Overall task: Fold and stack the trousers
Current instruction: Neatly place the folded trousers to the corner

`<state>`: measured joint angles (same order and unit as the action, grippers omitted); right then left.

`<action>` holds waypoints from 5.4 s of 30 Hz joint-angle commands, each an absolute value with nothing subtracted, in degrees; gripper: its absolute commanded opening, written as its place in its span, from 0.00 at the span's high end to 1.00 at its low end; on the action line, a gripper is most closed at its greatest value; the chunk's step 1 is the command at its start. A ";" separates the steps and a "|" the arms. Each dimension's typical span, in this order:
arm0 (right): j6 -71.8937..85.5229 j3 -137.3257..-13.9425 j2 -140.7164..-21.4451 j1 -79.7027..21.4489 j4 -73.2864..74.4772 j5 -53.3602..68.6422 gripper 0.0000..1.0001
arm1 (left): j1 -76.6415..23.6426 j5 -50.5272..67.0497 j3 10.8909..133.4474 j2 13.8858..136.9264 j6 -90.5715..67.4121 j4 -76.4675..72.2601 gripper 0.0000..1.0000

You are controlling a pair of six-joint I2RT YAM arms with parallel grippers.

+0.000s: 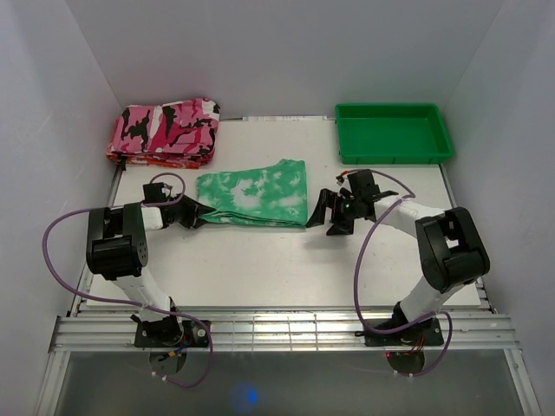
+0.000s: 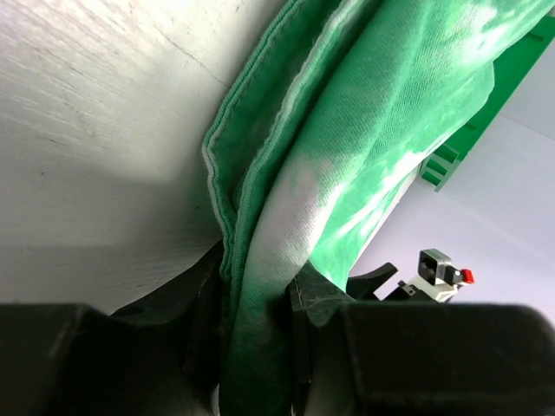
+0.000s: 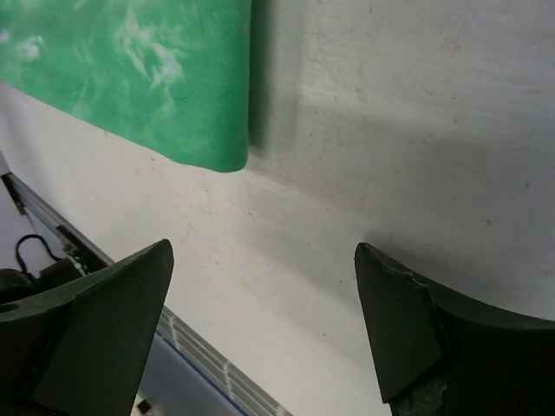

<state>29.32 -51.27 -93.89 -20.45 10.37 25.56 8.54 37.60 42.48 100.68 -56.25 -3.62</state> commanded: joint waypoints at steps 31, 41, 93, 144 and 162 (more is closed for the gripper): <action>45.45 -58.88 -113.21 -24.43 -4.22 25.40 0.79 | 6.60 32.87 46.31 98.61 -50.46 1.93 1.00; 33.51 -64.76 -101.43 -26.19 -0.09 17.87 0.92 | 0.01 25.52 62.92 92.65 -14.91 16.52 1.00; 2.64 -146.16 -163.38 -40.25 -42.89 -11.95 0.66 | 28.04 -6.21 106.87 130.07 -11.34 -27.51 1.00; 6.59 -92.82 -124.46 -26.81 -45.70 11.69 0.10 | 20.83 25.15 128.95 137.12 3.86 26.97 0.51; 1.66 -87.27 -108.82 -22.68 -26.50 10.64 0.10 | 21.01 26.54 102.38 112.15 7.39 33.03 0.29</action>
